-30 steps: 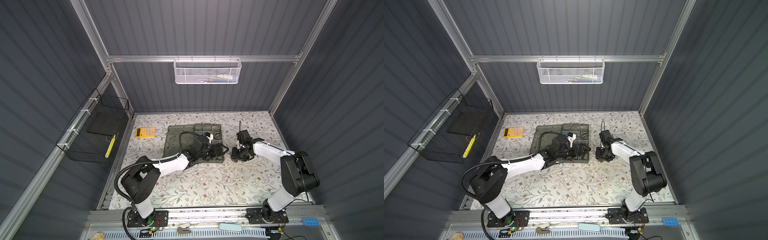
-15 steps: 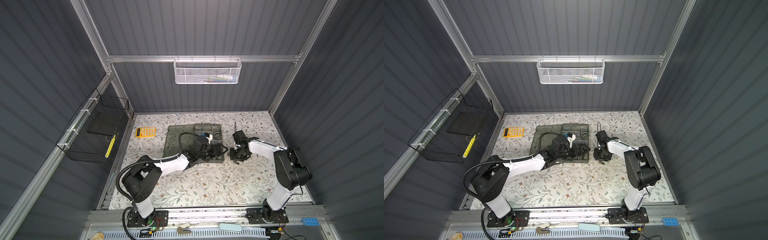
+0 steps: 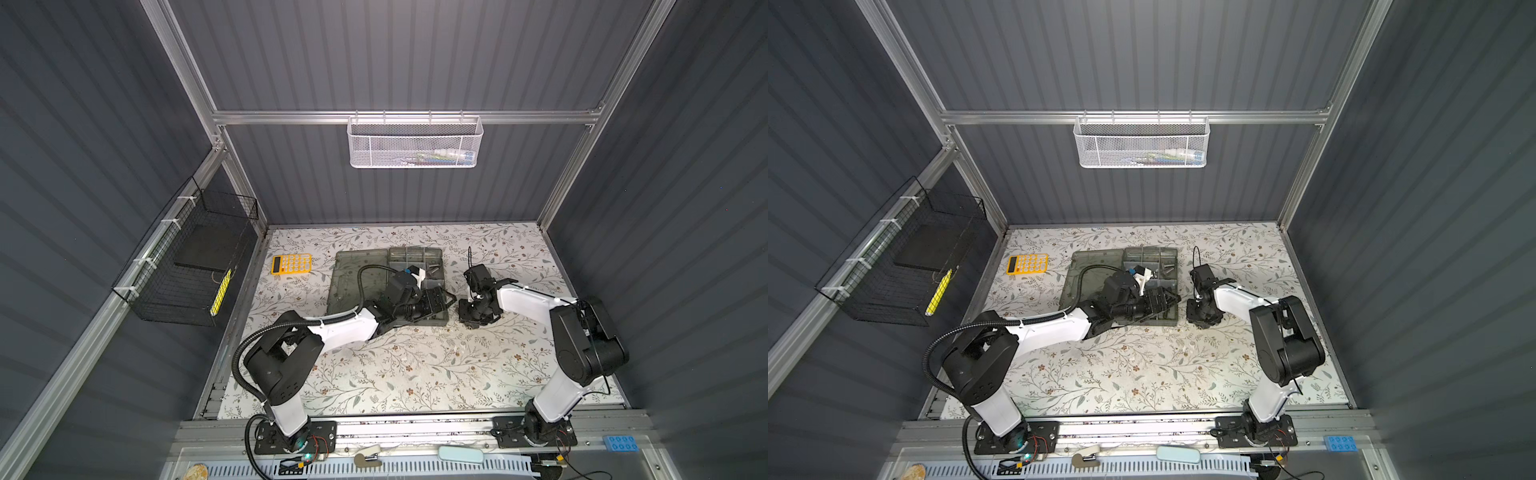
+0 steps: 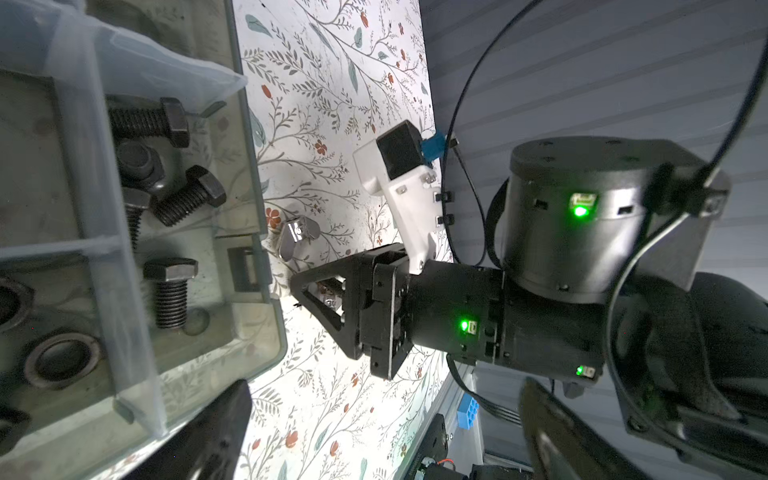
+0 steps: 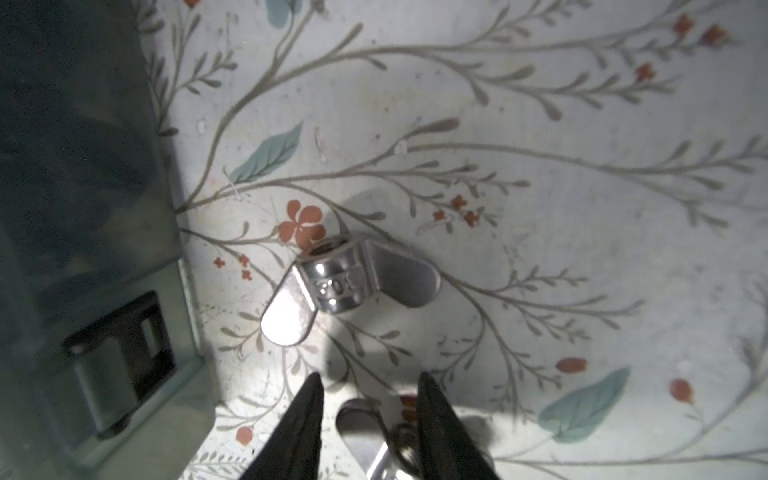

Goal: Sort the screws and nuts into containers
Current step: 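Lower the right gripper and grasp a silver wing nut on the table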

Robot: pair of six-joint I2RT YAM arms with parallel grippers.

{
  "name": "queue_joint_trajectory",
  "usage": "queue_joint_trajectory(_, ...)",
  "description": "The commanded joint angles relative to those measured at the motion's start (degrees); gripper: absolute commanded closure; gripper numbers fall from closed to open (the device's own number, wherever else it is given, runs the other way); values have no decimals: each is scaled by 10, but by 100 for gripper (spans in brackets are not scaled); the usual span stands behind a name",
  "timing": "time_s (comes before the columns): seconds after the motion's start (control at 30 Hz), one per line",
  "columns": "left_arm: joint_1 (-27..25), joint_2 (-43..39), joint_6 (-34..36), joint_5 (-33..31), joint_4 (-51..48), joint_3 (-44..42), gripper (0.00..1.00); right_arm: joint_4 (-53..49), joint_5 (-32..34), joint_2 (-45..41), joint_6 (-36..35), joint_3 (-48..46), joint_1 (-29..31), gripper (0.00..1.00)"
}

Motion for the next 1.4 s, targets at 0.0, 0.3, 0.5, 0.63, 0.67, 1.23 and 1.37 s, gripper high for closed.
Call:
queue_joint_trajectory(0.0,-6,-7,4,-1,-7,0,0,-34,0,-4,3,-19,2,59)
queue_joint_trajectory(0.3,-13,-10,9,-8,-17,8,0,-40,-6,-33,5,-34,2,59)
queue_joint_trajectory(0.5,-18,-10,11,-10,-21,12,0,-36,0,-46,5,-53,1,62)
queue_joint_trajectory(0.63,-20,-10,9,-13,-16,9,0,-40,2,-43,8,-49,2,67)
queue_joint_trajectory(0.67,-20,-9,9,-11,-16,9,0,-39,1,-43,9,-49,2,68)
queue_joint_trajectory(1.23,-20,-26,41,-15,-64,39,0,-81,-30,-64,16,6,-10,88)
queue_joint_trajectory(1.37,-14,-33,55,-22,-91,62,0,-97,-65,-82,21,40,-23,88)
